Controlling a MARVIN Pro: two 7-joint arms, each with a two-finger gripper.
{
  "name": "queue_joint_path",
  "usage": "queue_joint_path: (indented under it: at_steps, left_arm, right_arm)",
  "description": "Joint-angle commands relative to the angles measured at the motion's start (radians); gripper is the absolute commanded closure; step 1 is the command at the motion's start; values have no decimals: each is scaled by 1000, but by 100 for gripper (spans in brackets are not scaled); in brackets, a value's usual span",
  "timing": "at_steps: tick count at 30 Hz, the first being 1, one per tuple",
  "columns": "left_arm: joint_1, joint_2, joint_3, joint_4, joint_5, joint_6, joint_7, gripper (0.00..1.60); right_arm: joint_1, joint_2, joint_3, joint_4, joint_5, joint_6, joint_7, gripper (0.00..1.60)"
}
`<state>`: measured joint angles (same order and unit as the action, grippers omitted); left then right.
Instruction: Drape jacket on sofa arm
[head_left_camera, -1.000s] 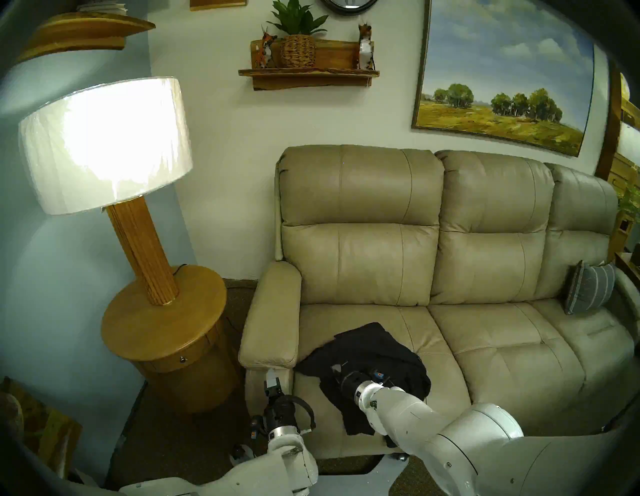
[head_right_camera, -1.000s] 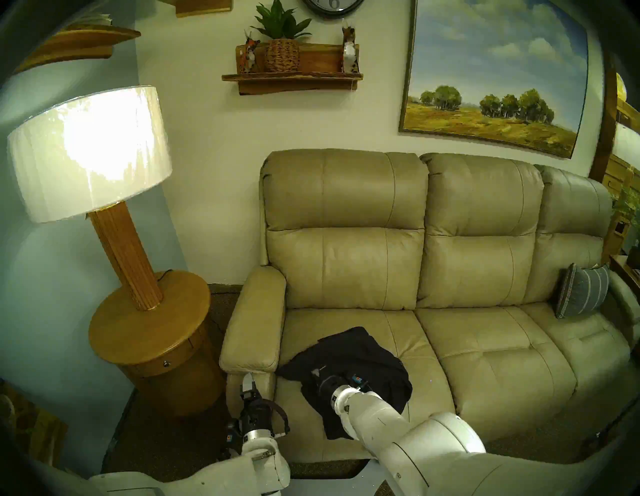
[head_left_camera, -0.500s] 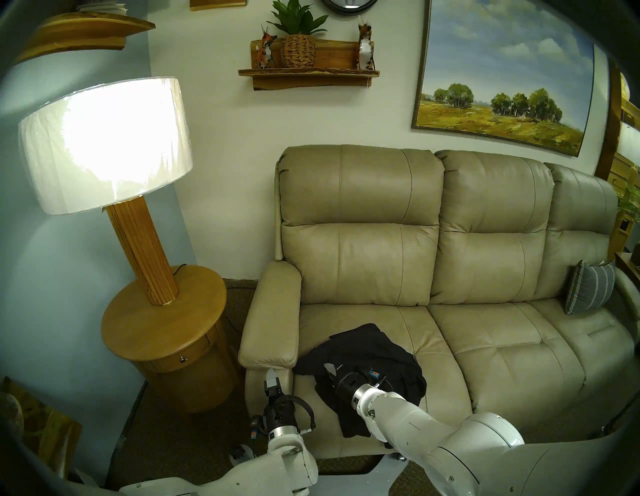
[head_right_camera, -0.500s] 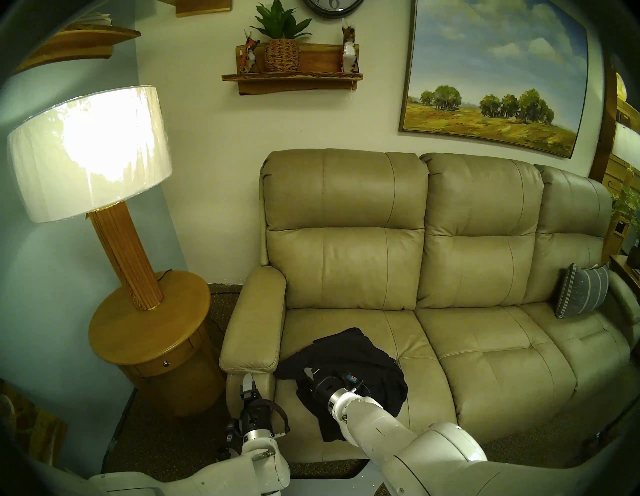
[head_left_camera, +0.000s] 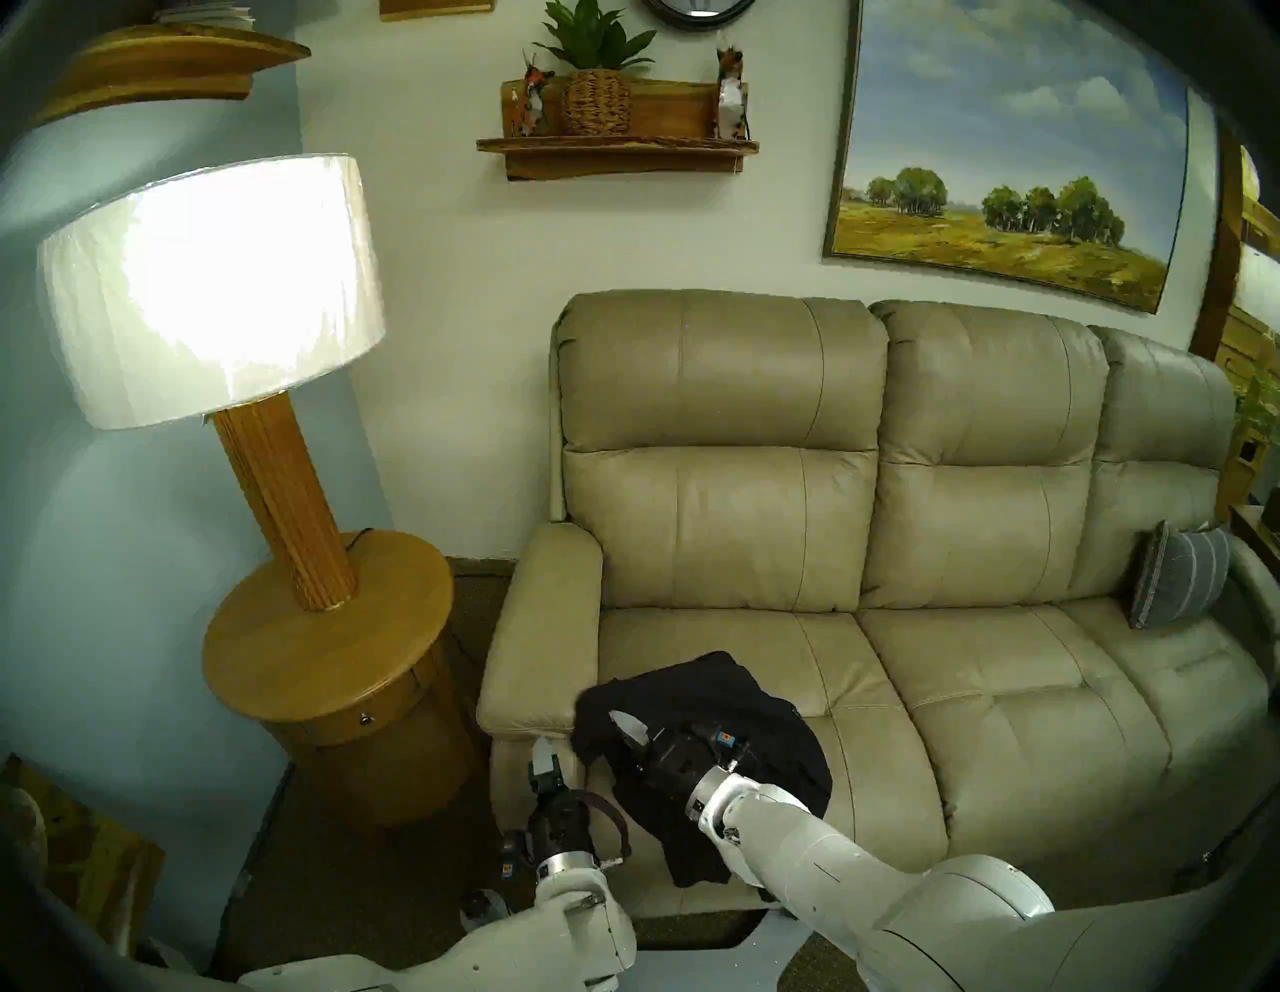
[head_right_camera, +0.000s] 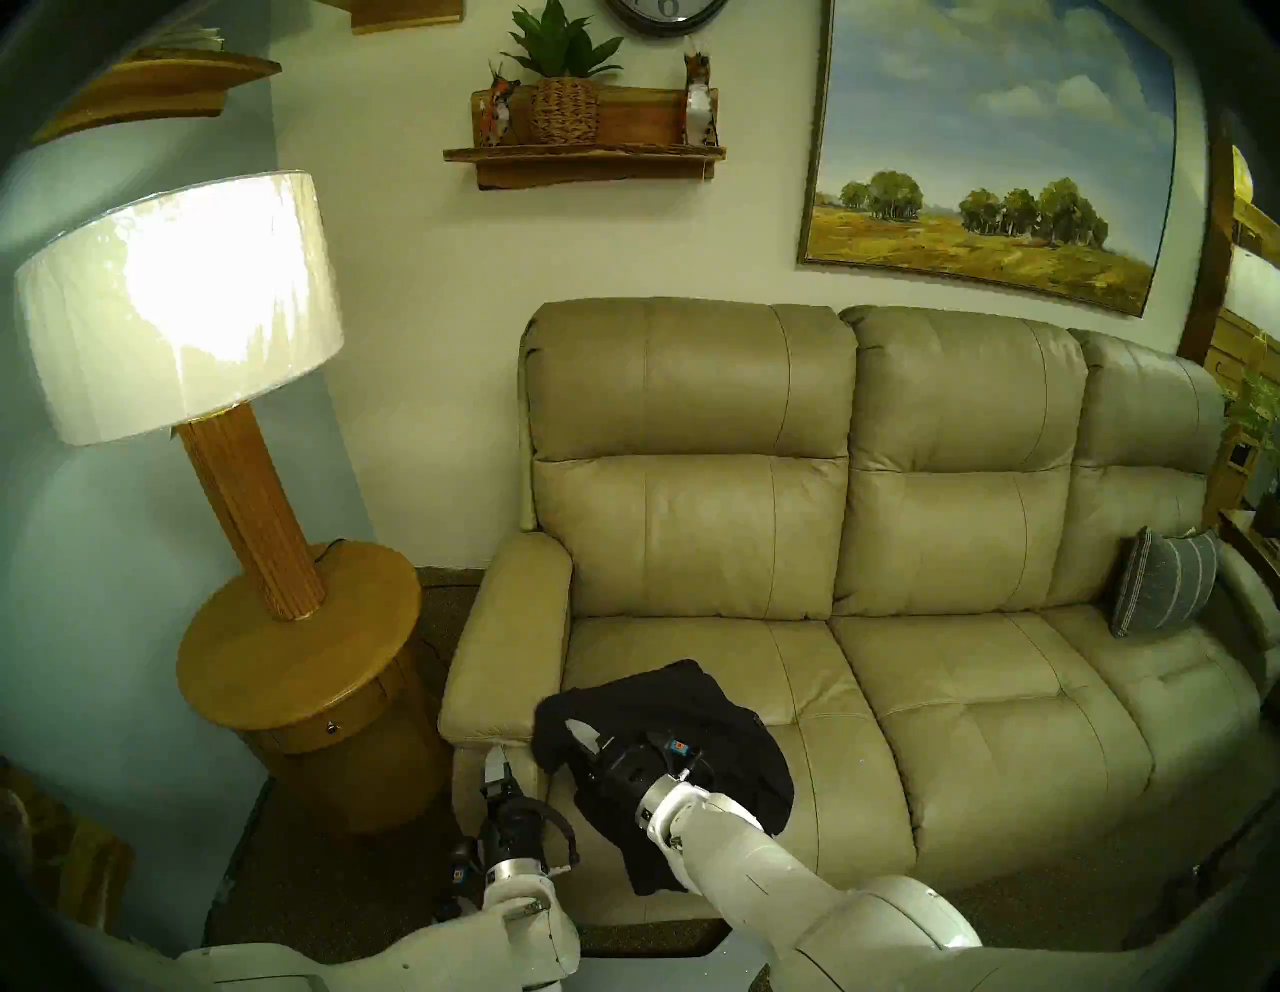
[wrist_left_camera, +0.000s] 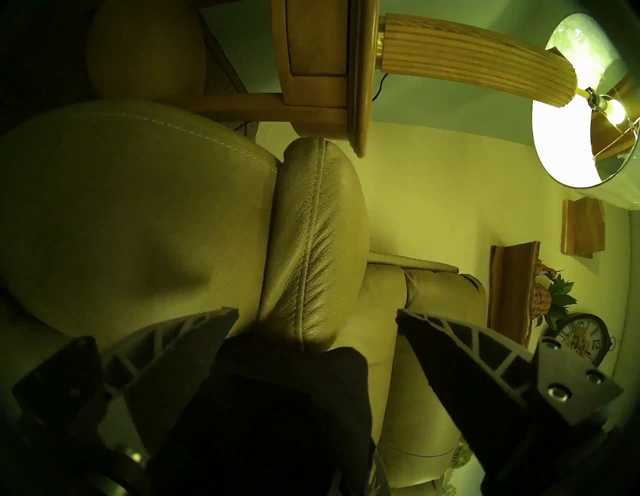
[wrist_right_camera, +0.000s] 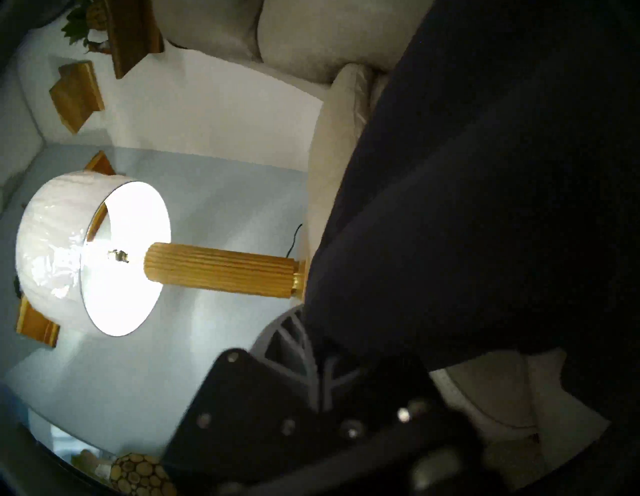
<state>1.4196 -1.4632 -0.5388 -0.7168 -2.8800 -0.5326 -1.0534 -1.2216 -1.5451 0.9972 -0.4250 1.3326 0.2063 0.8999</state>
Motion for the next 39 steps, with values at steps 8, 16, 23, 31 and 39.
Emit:
queue_joint_path:
  at_steps: [8,16,23,31,39]
  left_arm:
    - [-2,2,4,-9,0,0,-16,0]
    - [-2,2,3,-9,0,1,-16,0]
    - [-19,-17,2,3,0,-23,0,0]
    - [-51,-43,28,40,0,-4,44,0]
    - [-90,-81,13,99,0,0,51,0]
  right_arm:
    - [17,-10,-29,40,-26,8,181,160]
    - [33,-21,-26,84,-36,10,197,160]
    - [46,-32,-25,112,-44,14,209,160]
    - [54,-26,-21,116,-44,17,221,160]
    - [60,-14,-18,117,-41,33,227,160]
